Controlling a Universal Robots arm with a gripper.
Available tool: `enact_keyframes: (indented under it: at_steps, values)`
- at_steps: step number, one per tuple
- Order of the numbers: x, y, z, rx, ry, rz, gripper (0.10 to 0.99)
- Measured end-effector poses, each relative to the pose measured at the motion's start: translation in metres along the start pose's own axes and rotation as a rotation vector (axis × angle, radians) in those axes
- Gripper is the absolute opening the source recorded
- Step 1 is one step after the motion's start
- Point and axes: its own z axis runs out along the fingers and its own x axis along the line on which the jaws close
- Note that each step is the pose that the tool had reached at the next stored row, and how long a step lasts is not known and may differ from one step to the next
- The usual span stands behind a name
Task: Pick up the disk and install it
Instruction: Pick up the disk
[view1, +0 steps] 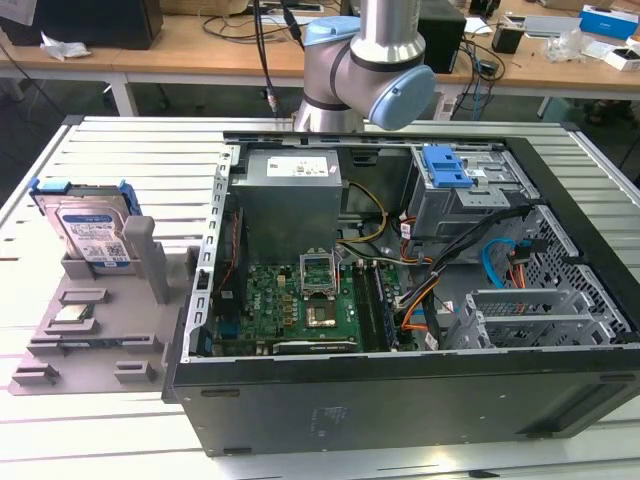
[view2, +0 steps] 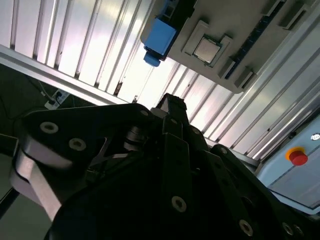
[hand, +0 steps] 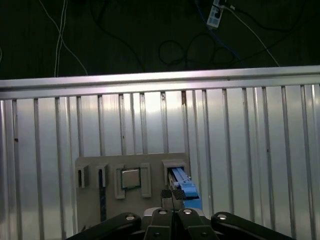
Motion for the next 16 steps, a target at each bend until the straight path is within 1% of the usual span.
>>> enact_keyframes:
  at_steps: [2,4,6,7,8,10,11,16]
  values:
    - [0.0,0.0,0.0,0.0,0.0,-0.001,0.106]
    - [0.0,0.0,0.0,0.0,0.0,-0.002,0.231]
    - [0.0,0.0,0.0,0.0,0.0001,-0.002,0.231]
    - [0.0,0.0,0.0,0.0,0.0001,-0.002,0.294]
    - [0.0,0.0,0.0,0.0,0.0001,-0.003,0.416]
    - [0.0,0.0,0.0,0.0,0.0001,-0.003,0.416]
    - [0.0,0.0,0.0,0.0,0.0001,-0.004,0.482]
    - [-0.0001,-0.0003,0.0,0.0,0.0001,-0.004,0.482]
